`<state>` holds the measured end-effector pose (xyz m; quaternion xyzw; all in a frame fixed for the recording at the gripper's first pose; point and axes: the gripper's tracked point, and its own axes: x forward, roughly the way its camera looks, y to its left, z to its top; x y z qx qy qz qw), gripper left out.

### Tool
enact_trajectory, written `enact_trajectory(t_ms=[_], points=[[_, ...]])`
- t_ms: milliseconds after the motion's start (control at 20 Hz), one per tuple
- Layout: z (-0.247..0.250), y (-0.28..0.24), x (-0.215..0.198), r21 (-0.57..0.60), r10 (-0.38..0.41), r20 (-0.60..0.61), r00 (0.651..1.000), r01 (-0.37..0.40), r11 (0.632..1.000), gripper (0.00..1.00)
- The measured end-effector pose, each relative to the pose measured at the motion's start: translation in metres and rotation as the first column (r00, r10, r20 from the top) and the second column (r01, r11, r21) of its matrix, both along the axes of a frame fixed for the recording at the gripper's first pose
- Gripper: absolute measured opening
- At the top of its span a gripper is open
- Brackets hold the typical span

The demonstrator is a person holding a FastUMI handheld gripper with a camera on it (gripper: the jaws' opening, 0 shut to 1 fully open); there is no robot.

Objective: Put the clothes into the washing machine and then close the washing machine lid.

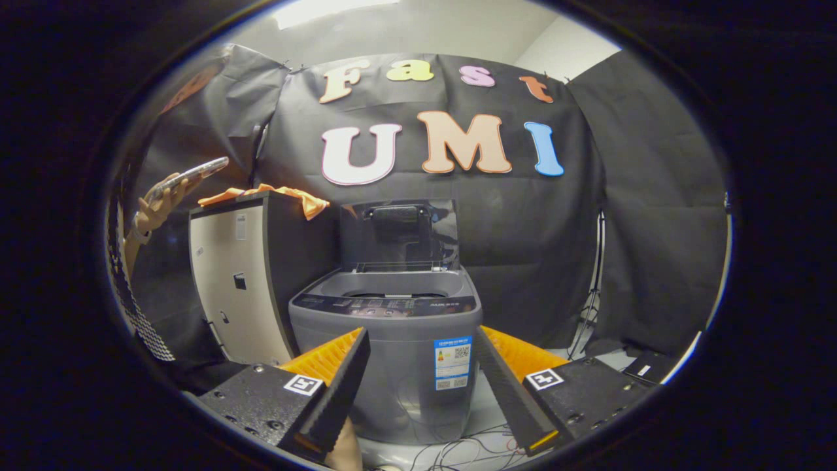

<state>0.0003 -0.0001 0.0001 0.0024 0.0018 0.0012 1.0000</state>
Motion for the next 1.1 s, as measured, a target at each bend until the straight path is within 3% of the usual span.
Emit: enact_trajectory(t_ms=[250,550,800,1100], points=[[0.001,0.004,0.008,0.017,-0.042,-0.004,0.999,0.042,0.999,0.97],[0.084,0.070,0.055,0.045,-0.002,0.111,0.994,-0.003,0.999,0.97],[0.179,0.159,0.096,-0.087,0.147,0.176,0.973,-0.133,0.987,0.97],[0.248,0.281,0.138,-0.175,0.389,0.178,0.904,-0.360,0.916,0.97]])
